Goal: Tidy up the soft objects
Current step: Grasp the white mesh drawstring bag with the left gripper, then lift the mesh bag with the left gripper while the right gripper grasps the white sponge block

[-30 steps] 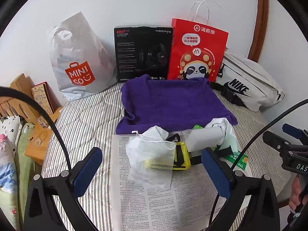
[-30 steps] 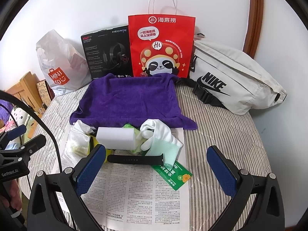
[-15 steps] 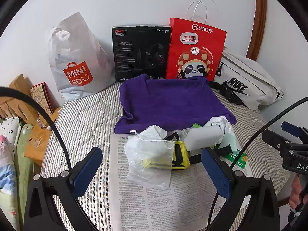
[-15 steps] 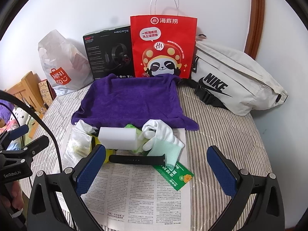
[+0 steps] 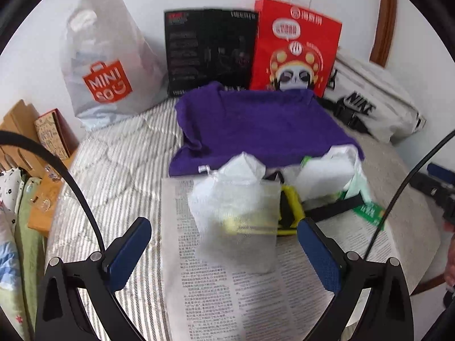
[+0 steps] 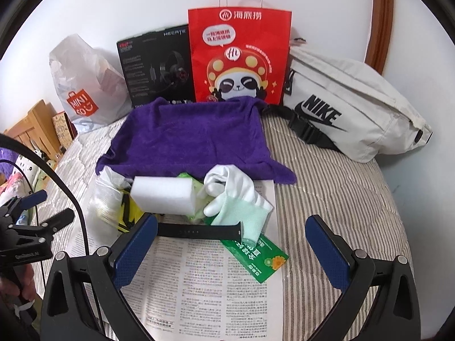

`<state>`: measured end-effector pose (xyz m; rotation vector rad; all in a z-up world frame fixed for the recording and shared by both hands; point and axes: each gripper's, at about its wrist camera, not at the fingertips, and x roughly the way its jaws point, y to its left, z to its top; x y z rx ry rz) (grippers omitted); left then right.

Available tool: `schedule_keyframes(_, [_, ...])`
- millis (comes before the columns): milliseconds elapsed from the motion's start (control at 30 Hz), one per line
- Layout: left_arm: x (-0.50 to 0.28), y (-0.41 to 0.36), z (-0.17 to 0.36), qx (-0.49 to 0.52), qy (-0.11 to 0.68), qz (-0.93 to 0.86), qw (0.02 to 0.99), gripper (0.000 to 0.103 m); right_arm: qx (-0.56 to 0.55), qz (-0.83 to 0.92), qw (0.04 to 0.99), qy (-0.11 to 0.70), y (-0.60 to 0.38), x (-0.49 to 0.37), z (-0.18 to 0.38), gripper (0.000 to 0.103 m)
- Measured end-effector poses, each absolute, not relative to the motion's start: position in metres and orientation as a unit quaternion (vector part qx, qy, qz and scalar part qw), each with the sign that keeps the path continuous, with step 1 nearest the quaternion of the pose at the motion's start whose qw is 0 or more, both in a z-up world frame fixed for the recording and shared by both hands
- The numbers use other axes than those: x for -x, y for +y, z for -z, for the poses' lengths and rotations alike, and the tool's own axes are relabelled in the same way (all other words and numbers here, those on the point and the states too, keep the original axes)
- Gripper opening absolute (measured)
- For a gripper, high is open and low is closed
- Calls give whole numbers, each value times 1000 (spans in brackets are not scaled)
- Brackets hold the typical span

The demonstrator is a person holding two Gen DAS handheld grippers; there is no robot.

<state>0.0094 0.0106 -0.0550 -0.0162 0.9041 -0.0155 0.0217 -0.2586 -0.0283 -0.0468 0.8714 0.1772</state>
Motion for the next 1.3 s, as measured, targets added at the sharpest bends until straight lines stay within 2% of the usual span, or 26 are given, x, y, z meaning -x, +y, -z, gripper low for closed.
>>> schedule_keyframes(367, [-33,10,126,2,468,36,883,103,39,-87,887,452,-256,-32,61,103])
schedule_keyframes(467, [-36,4,137,-11,468,46,883,100,41,-85,883,460,-256,-36,68,103])
schedule_keyframes(567, [-38,2,143,-5,469,66,880,92,42,-82,879,467,-256,-40,75,103])
schedule_keyframes(633, [-35,0,143,-12,459,70,886,74,42,-80,878,471,-257,-42,79,103])
schedule_keyframes(667, [-34,1,142,-11,458,73,886,69,42,-79,877,472,-257,-42,80,103])
schedule_keyframes(733, [-32,3,137,-2,458,79,886,43,43,-76,875,475,-259,-44,84,103])
schedule_keyframes(867, [-27,10,131,10,459,95,883,28,40,-76,875,477,-263,-47,88,103])
schedule_keyframes(900, [-25,11,130,11,460,98,883,21,39,-77,875,477,-264,-47,89,103])
schedule_keyframes(1067, [-17,16,118,21,454,111,884,12,28,-84,871,482,-274,-48,96,102])
schedule_keyframes(1300, [-13,22,109,39,448,114,886,8,15,-91,867,489,-280,-49,104,99])
